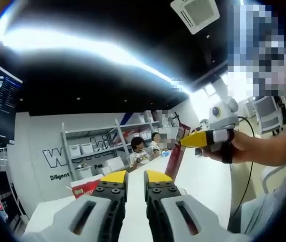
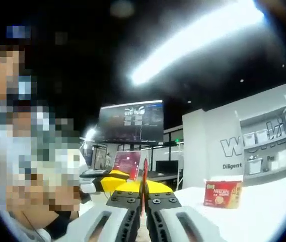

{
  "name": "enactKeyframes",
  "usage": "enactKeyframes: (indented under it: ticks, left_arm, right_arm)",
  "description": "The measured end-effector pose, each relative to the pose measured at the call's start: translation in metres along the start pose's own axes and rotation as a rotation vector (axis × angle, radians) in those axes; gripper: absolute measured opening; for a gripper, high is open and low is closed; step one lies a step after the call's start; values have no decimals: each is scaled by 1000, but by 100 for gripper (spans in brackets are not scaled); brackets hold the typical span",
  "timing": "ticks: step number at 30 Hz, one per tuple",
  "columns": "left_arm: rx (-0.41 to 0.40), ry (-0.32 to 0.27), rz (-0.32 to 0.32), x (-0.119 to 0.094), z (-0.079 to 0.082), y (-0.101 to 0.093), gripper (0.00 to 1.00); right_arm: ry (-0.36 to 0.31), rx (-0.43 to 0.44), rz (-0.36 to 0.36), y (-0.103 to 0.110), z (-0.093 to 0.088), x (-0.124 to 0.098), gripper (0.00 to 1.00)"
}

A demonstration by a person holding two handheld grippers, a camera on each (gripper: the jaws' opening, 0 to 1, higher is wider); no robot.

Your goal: Tear open the coffee pouch, take out the coffee, and pour the coffee from the pouch into the cup

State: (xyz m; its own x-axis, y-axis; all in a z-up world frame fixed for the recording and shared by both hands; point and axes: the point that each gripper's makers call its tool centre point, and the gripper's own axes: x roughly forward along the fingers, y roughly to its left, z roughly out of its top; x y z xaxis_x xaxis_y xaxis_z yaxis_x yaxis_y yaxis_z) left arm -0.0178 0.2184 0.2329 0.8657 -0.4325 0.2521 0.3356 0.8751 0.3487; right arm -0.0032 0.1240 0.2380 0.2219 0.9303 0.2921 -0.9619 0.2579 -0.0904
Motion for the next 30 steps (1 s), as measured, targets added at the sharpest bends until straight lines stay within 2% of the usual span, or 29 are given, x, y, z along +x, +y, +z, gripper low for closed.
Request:
enactKeyframes:
  ticks: [5,11,25,30]
  left_arm:
    - [3,1,1,0,1,-1,16]
    - [9,-7,5,-3,8,-3,16]
    - [17,-20,27,-10,14,2,15]
    - [20,-31,32,-13,21,4,15]
  right_arm:
    - [-32,-2,-6,-2,11,-6,2]
    - [-38,-12,-15,-1,13,-8,2]
    - [-26,-18,-17,-4,15,-8,2]
    - [-20,-1,-16,-3,7,-6,2]
